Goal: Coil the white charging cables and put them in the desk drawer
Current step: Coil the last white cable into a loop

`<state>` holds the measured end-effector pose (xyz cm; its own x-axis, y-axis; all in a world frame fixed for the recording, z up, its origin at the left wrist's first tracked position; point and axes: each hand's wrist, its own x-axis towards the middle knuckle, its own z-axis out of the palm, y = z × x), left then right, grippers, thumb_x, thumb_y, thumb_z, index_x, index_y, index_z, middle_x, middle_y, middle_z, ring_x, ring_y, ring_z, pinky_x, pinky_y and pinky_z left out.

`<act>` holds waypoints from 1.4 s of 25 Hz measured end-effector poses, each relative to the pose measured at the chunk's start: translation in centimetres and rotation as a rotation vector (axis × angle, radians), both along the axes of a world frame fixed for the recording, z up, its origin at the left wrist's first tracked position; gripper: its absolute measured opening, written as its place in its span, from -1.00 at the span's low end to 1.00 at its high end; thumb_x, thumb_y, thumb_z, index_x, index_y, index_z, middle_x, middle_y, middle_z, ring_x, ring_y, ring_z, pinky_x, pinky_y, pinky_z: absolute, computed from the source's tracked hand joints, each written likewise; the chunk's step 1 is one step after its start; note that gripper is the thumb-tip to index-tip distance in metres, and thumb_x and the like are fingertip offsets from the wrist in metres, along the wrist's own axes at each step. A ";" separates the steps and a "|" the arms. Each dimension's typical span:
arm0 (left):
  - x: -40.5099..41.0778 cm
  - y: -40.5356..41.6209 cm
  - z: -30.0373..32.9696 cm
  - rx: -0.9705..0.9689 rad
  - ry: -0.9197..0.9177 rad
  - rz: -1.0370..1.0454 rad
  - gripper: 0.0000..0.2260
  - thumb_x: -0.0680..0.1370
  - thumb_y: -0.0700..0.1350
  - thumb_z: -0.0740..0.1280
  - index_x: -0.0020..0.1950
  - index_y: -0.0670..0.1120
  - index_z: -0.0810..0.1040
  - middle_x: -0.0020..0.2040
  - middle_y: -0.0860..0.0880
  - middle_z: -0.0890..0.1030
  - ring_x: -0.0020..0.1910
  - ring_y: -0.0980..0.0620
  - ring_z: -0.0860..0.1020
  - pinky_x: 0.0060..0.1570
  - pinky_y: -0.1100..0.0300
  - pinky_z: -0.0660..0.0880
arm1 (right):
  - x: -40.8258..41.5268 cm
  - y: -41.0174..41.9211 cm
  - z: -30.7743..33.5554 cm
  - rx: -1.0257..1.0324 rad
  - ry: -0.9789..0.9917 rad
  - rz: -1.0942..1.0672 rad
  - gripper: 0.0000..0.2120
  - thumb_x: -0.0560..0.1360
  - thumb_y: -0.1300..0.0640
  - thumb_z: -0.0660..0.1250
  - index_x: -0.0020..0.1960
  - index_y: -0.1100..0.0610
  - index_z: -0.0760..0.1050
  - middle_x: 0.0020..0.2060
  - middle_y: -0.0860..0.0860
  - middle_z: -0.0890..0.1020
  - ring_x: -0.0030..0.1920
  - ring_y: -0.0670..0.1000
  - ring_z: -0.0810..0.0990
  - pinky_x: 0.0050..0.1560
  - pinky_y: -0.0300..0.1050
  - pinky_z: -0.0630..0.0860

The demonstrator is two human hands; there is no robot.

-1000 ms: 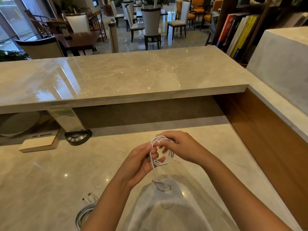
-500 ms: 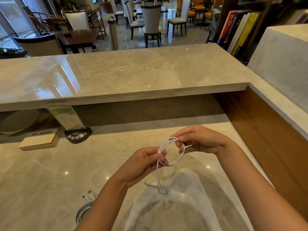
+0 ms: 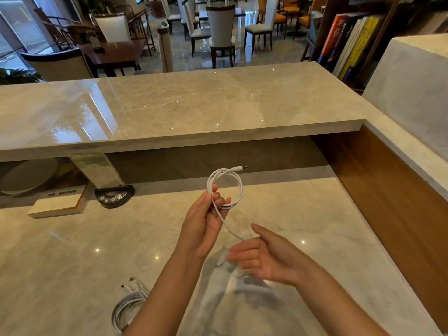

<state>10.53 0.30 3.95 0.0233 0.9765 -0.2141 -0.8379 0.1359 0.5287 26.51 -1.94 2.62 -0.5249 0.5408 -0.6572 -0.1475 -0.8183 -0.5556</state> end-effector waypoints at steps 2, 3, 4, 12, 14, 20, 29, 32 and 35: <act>0.6 -0.5 0.1 -0.014 0.004 -0.009 -0.77 0.62 -0.27 0.06 -0.01 -0.21 0.52 -0.38 -0.04 0.52 -0.41 0.14 0.53 -0.13 0.23 0.60 | -0.9 0.1 -1.8 -0.187 0.311 -0.317 -0.58 0.46 -0.01 0.21 0.08 0.33 0.53 -0.09 0.24 0.68 -0.22 0.12 0.69 -0.21 -0.03 0.61; 0.7 -0.8 0.0 -0.028 0.017 -0.005 -0.77 0.62 -0.27 0.07 -0.01 -0.22 0.52 -0.38 -0.03 0.53 -0.42 0.14 0.54 -0.13 0.23 0.59 | -0.8 0.7 -2.1 -0.218 0.397 -0.491 -0.64 0.47 0.05 0.21 0.11 0.31 0.50 -0.13 0.23 0.68 -0.22 0.13 0.70 -0.22 0.01 0.62; 0.5 -1.1 -0.2 -0.043 0.028 -0.001 -0.77 0.62 -0.26 0.07 0.00 -0.21 0.52 -0.39 -0.03 0.53 -0.41 0.14 0.54 -0.13 0.23 0.59 | -0.4 1.5 -1.9 -0.229 0.457 -0.655 -0.71 0.51 0.11 0.18 0.09 0.29 0.48 -0.22 0.22 0.68 -0.28 0.12 0.69 -0.26 -0.01 0.62; -0.2 -1.9 -1.5 -0.142 0.000 -0.025 -0.80 0.61 -0.26 0.08 -0.03 -0.19 0.50 -0.44 -0.01 0.44 -0.48 0.13 0.43 -0.17 0.22 0.59 | 3.1 3.9 -0.4 0.449 -0.214 -0.535 -0.75 0.56 0.33 0.08 0.08 0.14 0.49 -0.44 0.02 0.39 -0.52 -0.08 0.35 -0.38 -0.19 0.40; 0.3 -1.8 -1.2 -0.149 0.001 -0.049 -0.80 0.61 -0.25 0.08 -0.04 -0.20 0.49 -0.45 -0.01 0.44 -0.50 0.14 0.42 -0.24 0.23 0.58 | 2.4 3.5 -0.7 0.712 -0.499 -0.213 -0.70 0.53 0.37 0.06 -0.04 0.15 0.54 -0.39 0.05 0.45 -0.48 -0.06 0.42 -0.35 -0.18 0.42; 0.3 -1.6 -0.8 -0.182 -0.093 -0.071 -0.81 0.60 -0.24 0.10 -0.06 -0.19 0.50 -0.45 -0.01 0.42 -0.50 0.15 0.40 -0.26 0.25 0.57 | 0.6 2.0 -1.0 0.740 -0.394 -0.122 -0.71 0.53 0.40 0.06 -0.18 0.19 0.50 -0.34 0.06 0.48 -0.31 -0.02 0.47 -0.20 -0.22 0.46; 1.8 -2.1 -0.4 -0.219 -0.023 -0.122 -0.85 0.57 -0.31 0.14 0.01 -0.24 0.50 -0.43 -0.08 0.49 -0.45 0.08 0.54 -0.31 0.19 0.59 | -3.3 -0.6 -0.1 0.818 -0.246 -0.464 -0.52 0.44 0.40 0.32 0.19 0.07 0.18 -0.22 0.01 0.59 -0.27 -0.15 0.62 -0.24 -0.33 0.53; 1.9 -1.9 -0.5 -0.216 -0.048 -0.083 -0.84 0.58 -0.31 0.12 -0.03 -0.23 0.49 -0.42 -0.06 0.48 -0.47 0.12 0.48 -0.26 0.24 0.58 | -3.0 -0.1 -0.4 0.990 -0.299 -0.479 -0.58 0.41 0.43 0.35 0.11 0.05 0.32 -0.14 -0.09 0.62 -0.21 -0.14 0.60 -0.17 -0.31 0.52; 1.8 -1.8 -0.5 -0.226 -0.049 -0.067 -0.82 0.61 -0.25 0.12 0.00 -0.24 0.50 -0.41 -0.08 0.51 -0.46 0.12 0.50 -0.31 0.25 0.58 | -2.9 0.0 -0.6 1.070 -0.416 -0.448 -0.74 0.44 0.36 0.35 -0.07 0.00 0.49 -0.19 -0.24 0.58 -0.32 -0.16 0.48 -0.25 -0.34 0.48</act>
<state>12.34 -1.51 3.48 0.1020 0.9000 -0.4237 -0.8468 0.3021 0.4378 23.63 -1.94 2.00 -0.0110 0.9879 0.1550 0.0507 0.1554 -0.9866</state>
